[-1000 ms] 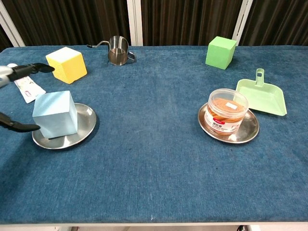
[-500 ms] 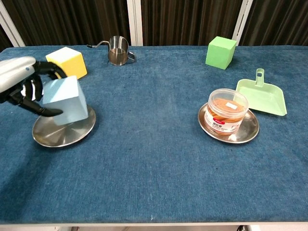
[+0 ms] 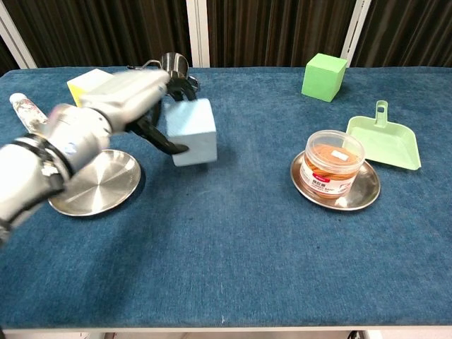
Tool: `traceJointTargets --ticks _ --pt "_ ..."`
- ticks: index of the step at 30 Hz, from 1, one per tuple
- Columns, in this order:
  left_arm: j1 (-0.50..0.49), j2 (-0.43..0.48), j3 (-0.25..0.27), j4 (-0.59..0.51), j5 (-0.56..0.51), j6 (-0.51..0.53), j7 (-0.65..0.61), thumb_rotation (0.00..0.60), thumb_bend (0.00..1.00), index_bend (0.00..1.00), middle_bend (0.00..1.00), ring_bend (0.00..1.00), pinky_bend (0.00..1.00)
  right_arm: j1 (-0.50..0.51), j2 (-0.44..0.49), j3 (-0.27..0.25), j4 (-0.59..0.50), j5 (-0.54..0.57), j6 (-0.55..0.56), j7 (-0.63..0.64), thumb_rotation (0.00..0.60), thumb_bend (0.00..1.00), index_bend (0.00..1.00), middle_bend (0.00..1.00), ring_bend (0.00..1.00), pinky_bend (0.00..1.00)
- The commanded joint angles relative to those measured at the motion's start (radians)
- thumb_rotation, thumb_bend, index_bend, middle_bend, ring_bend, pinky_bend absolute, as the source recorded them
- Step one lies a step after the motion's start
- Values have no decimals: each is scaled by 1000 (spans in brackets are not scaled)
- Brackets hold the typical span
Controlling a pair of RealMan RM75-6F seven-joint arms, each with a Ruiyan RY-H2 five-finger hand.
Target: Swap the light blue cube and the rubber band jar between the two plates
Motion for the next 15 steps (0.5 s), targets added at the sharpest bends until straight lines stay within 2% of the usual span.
traceJointTargets --ticks 1,3,5,8,11,15 --pt "-28 -32 2 38 -26 -22 30 600 276 468 515 557 570 2 3 -2 2 -4 -2 6 600 323 0 0 0 0" --pt "-30 -26 13 39 -33 -31 41 600 215 392 451 485 526 1 5 -4 4 -11 2 10 600 323 0 0 0 0" --pt "-29 -15 22 24 -41 -36 52 600 112 252 335 353 430 1 4 -6 5 -15 4 10 600 323 0 0 0 0" --pt "-27 1 33 -3 -32 -17 73 600 13 101 199 193 308 4 1 -10 4 -23 -4 2 600 323 0 0 0 0" --pt "-11 44 55 -93 -27 4 98 600 0 43 134 124 285 11 -4 -14 3 -31 -14 -10 600 323 0 0 0 0" --pt "31 147 106 -262 7 68 171 600 0 28 110 103 285 35 -13 -15 1 -51 -40 -11 600 323 0 0 0 0"
